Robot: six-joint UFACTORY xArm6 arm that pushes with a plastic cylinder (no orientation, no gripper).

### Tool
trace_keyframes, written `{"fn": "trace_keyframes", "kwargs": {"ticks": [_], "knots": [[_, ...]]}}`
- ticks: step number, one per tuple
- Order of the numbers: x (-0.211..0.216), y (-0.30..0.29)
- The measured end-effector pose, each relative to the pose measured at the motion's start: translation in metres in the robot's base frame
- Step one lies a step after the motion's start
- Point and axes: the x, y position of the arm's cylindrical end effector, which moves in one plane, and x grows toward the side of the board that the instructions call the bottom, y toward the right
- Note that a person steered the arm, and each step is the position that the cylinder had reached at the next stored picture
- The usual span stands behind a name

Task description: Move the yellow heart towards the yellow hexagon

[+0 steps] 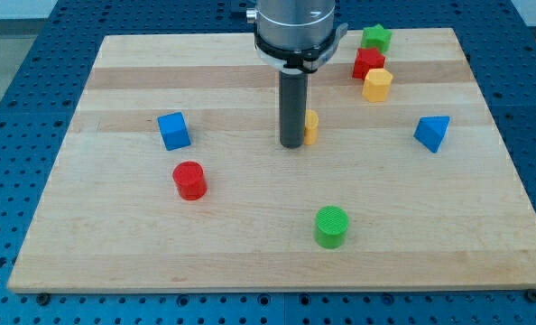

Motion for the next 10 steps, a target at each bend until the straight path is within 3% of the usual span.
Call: {"fn": "trace_keyframes", "kwargs": {"ticks": [2, 5, 7, 10], "knots": [[-0.008, 0.020], [-0.053, 0.057], [-0.059, 0.012], [-0.091, 0.024]]}}
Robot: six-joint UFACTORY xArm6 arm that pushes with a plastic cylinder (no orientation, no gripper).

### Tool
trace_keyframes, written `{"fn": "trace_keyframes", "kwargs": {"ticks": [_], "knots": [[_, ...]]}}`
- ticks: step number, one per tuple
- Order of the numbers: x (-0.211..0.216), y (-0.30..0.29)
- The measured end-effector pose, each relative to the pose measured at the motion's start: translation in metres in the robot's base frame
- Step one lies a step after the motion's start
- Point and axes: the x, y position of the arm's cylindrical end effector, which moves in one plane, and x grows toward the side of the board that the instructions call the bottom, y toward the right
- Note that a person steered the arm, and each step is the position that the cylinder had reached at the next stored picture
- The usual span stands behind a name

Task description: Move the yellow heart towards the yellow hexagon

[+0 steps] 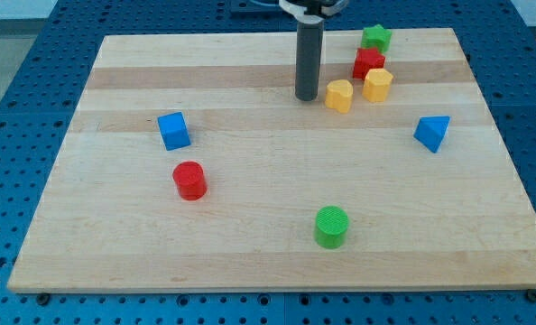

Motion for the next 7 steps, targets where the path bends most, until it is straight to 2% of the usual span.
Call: {"fn": "trace_keyframes", "kwargs": {"ticks": [2, 5, 7], "knots": [[-0.016, 0.000], [-0.003, 0.060], [-0.003, 0.062]]}}
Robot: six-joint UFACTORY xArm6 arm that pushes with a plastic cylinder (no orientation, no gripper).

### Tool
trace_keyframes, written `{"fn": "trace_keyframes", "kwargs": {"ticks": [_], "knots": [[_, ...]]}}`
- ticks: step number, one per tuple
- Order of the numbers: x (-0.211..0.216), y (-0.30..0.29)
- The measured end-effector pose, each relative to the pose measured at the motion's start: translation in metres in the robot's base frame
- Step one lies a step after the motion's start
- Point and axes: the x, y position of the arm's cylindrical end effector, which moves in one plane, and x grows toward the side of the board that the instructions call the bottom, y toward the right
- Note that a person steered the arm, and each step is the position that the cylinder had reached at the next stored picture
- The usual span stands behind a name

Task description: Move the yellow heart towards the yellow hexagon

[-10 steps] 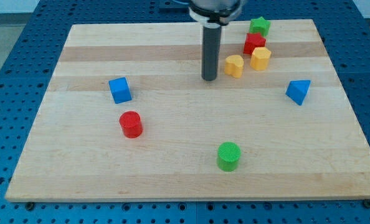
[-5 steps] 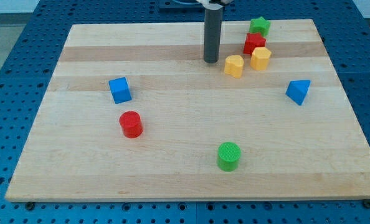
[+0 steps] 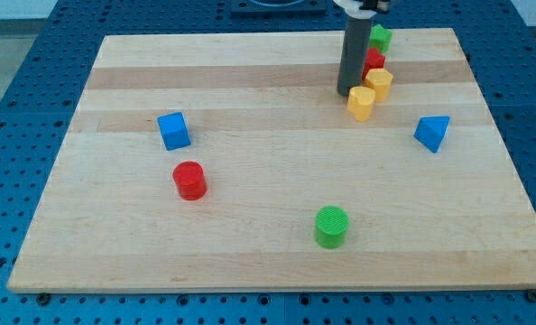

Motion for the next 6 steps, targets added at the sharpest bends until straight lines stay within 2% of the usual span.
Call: {"fn": "trace_keyframes", "kwargs": {"ticks": [3, 6], "knots": [[0.003, -0.021], [0.025, -0.029]]}}
